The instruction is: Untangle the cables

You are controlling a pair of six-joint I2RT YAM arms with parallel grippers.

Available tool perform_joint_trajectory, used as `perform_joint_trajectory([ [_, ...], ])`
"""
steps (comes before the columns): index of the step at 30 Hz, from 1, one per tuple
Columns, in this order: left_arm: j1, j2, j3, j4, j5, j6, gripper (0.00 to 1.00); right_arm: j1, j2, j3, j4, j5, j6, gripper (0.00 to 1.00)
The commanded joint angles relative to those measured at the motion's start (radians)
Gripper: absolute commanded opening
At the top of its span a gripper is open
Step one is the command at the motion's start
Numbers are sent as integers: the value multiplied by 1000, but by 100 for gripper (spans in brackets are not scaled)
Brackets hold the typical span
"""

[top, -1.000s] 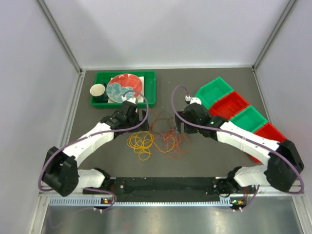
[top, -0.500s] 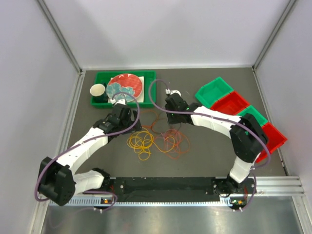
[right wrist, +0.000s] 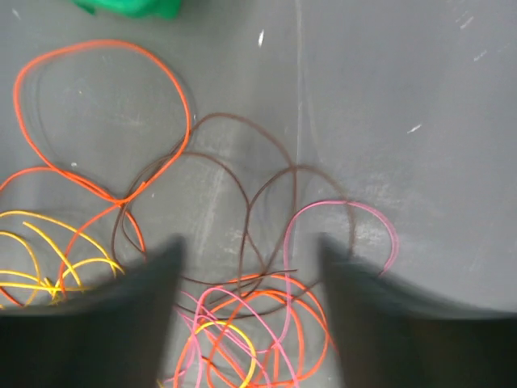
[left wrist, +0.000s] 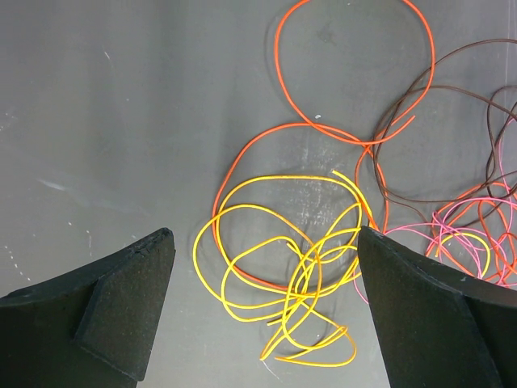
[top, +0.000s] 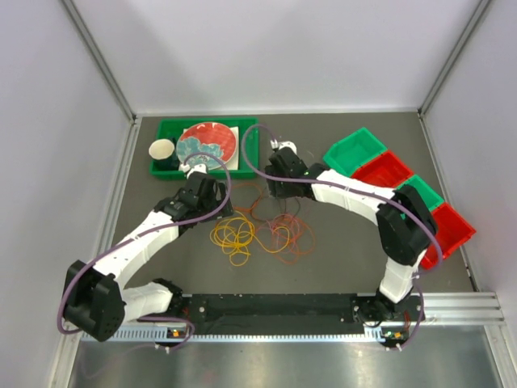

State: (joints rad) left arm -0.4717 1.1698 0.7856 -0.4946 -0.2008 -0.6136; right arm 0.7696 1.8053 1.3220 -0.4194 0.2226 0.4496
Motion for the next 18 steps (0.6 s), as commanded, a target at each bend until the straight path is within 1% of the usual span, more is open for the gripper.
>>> perform_joint_trajectory([
  [1, 4, -2, 41, 10, -19, 11, 99, 10, -54, 14, 2, 89, -40, 85],
  [4, 4, 4, 40, 14, -15, 9, 99, 10, 38, 54, -27, 103, -52, 93],
  [6, 4, 8, 41, 14, -14, 9, 99, 8, 93, 77, -27, 101, -74, 92],
  [8, 4, 7, 41, 13, -12, 11, 99, 8, 120, 92, -29, 104, -92, 82],
  [10, 5, 7, 43, 14, -14, 11, 99, 0, 141, 108, -24, 90, -118, 76],
  [12, 5, 5, 43, 13, -11, 12, 99, -21, 152, 118, -16, 60, -130, 75],
  [14, 4, 7, 43, 14, -6, 12, 99, -35, 166, 126, -12, 40, -129, 66],
  [16, 5, 7, 44, 14, -5, 11, 99, -53, 172, 131, -4, 12, -127, 60],
  [18, 5, 8, 44, 14, -5, 11, 99, -59, 183, 138, 2, -9, -121, 56],
])
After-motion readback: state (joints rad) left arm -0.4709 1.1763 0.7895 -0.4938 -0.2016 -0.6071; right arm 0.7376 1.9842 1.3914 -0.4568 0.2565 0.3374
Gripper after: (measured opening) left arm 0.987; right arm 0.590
